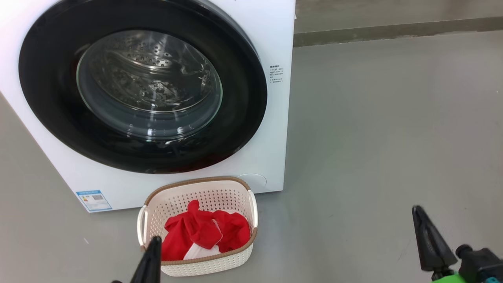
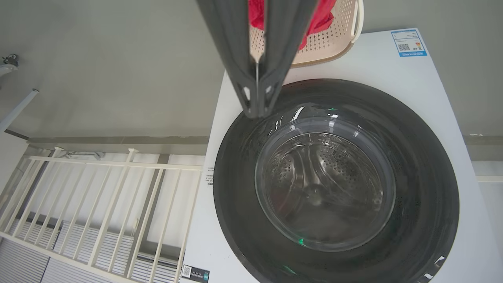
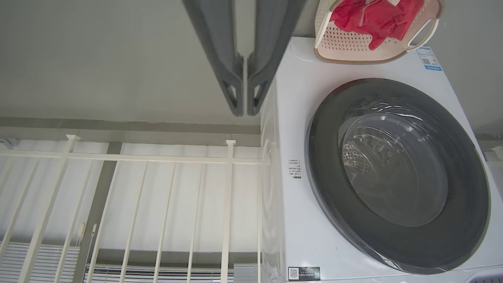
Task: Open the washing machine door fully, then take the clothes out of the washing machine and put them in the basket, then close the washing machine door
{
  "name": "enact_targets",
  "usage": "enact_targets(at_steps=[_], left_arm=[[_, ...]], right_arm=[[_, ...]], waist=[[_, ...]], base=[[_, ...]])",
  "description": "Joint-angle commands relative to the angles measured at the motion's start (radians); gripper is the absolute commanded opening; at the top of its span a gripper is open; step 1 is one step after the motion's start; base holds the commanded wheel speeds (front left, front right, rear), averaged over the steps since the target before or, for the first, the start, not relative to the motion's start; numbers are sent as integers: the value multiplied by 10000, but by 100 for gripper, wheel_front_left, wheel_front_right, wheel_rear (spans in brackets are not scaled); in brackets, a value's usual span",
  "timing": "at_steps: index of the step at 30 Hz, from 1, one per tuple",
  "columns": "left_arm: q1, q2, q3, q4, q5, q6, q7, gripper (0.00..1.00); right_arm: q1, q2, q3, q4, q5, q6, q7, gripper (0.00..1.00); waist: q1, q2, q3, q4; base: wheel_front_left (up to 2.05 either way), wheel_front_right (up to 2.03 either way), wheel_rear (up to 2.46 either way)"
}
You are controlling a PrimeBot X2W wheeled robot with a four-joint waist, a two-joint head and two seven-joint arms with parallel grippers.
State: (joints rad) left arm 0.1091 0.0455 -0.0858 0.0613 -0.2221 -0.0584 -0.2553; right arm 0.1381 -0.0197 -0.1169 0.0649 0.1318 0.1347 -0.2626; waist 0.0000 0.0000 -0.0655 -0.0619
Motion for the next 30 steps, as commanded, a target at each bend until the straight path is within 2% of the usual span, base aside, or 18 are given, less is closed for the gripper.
enact_targets(at_steps=[1, 6, 11, 30], left_arm=[[-59, 6, 36, -48, -194, -10, 50, 0], [-137, 8, 115, 19, -754, -39, 200, 0], [-225, 10, 194, 104, -1308, -68, 347, 0], [-542, 17, 483, 385, -3299, -172, 879, 0]], right_arm=[[-77, -21, -2, -45, 207, -1, 50, 0], [-164, -35, -1, 15, 805, -2, 200, 0], [-259, -48, 3, 94, 1397, -4, 349, 0], [-614, -93, 10, 368, 3522, -10, 888, 0]], waist=[[1, 0, 6, 7], [23, 0, 14, 33], [2, 0, 60, 58], [1, 0, 163, 147]], base=[[0, 0, 0], [0, 0, 0], [0, 0, 0], [0, 0, 0]])
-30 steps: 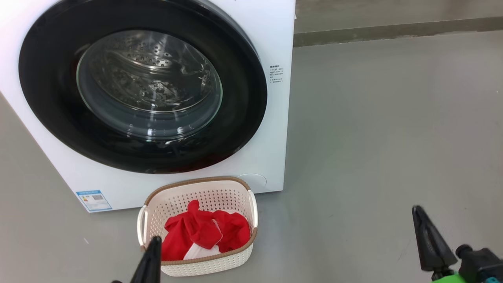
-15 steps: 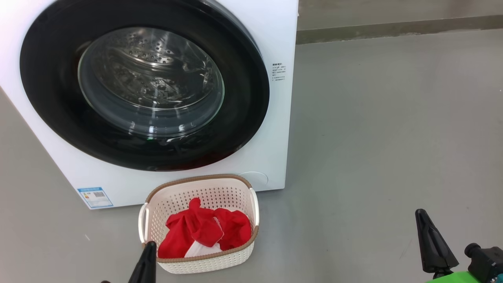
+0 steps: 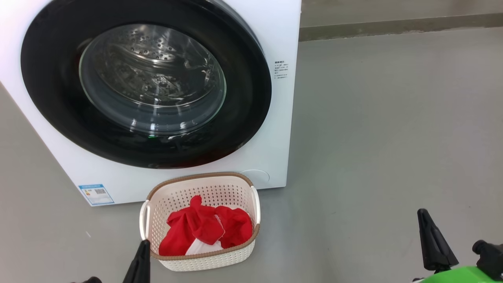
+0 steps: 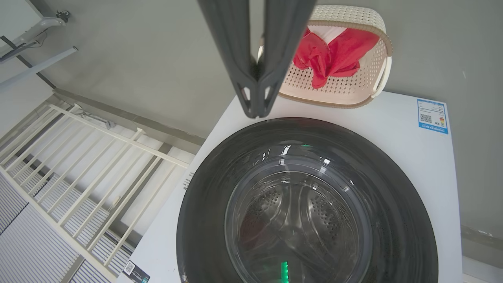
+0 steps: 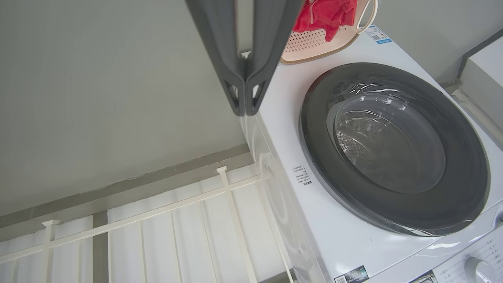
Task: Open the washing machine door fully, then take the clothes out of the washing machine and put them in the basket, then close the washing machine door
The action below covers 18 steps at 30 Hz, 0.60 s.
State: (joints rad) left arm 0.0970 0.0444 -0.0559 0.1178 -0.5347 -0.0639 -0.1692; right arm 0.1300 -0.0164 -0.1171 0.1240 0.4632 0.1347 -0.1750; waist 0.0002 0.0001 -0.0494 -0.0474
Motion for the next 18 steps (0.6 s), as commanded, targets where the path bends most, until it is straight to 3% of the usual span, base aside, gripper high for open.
enact_targets(at_steps=[1, 18], left_arm=[[-439, 29, 200, -165, -284, -122, 48, 0], [-730, 35, 471, 95, -2169, -220, 550, 0]], right_arm=[[-552, -128, 12, -208, 326, -10, 41, 0], [-882, -169, 18, 47, 2335, -15, 552, 0]], waist=[[-1, -1, 7, 7], [-2, -1, 101, 91]], base=[[0, 0, 0], [0, 0, 0]])
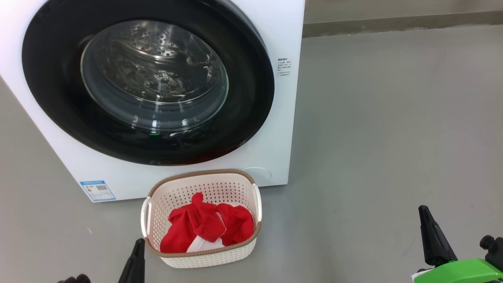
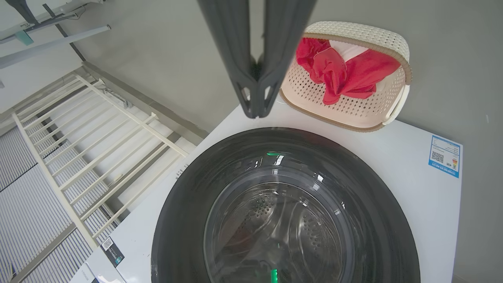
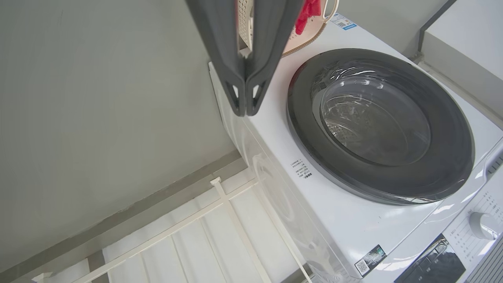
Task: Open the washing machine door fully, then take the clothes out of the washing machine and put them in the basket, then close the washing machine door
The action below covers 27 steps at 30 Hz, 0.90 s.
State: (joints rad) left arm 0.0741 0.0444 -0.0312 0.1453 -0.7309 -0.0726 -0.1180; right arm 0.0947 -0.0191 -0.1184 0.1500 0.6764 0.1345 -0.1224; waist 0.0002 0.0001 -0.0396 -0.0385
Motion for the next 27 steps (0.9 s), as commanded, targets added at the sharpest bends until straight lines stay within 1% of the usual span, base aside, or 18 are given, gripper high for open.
enact_targets(at_steps=[1, 4, 27], left_arm=[[-518, 35, 240, -164, -318, -140, 67, 0], [-552, 36, 272, -134, -540, -151, 126, 0], [-962, 43, 655, 233, -3196, -290, 835, 0]], right_arm=[[-548, -145, 31, -198, 321, -14, 57, 0], [-587, -149, 32, -168, 557, -14, 117, 0], [-1051, -205, 37, 192, 3387, -22, 839, 0]], waist=[[-2, -1, 8, 8], [-2, -1, 19, 18], [-2, -1, 151, 137]], base=[[0, 0, 0], [0, 0, 0], [0, 0, 0]])
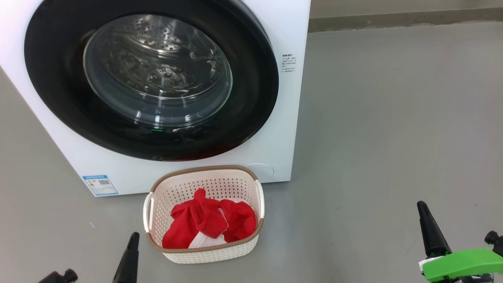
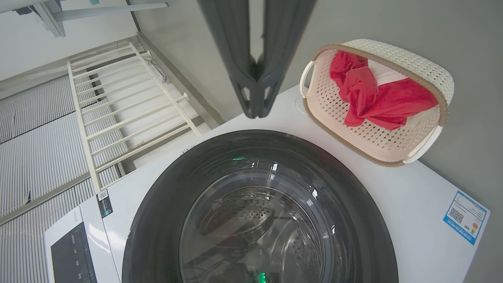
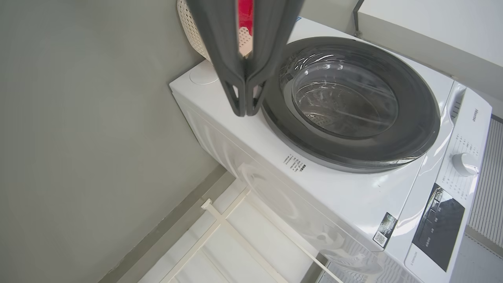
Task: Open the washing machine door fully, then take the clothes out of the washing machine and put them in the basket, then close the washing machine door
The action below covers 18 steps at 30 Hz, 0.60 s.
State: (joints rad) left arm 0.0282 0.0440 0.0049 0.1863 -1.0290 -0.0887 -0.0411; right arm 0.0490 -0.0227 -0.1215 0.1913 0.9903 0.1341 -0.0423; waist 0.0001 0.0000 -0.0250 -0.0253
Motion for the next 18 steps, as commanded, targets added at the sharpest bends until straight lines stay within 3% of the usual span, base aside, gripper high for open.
enact_targets(at_steps=[1, 18], left_arm=[[-521, 48, 311, -162, -325, -135, 95, 0], [-811, 53, 582, 98, -2206, -233, 597, 0]], right_arm=[[-614, -170, 68, -206, 366, -19, 68, 0], [-943, -209, 71, 49, 2368, -24, 580, 0]], waist=[[-1, 0, 10, 9], [-1, 0, 103, 93]], base=[[0, 0, 0], [0, 0, 0]])
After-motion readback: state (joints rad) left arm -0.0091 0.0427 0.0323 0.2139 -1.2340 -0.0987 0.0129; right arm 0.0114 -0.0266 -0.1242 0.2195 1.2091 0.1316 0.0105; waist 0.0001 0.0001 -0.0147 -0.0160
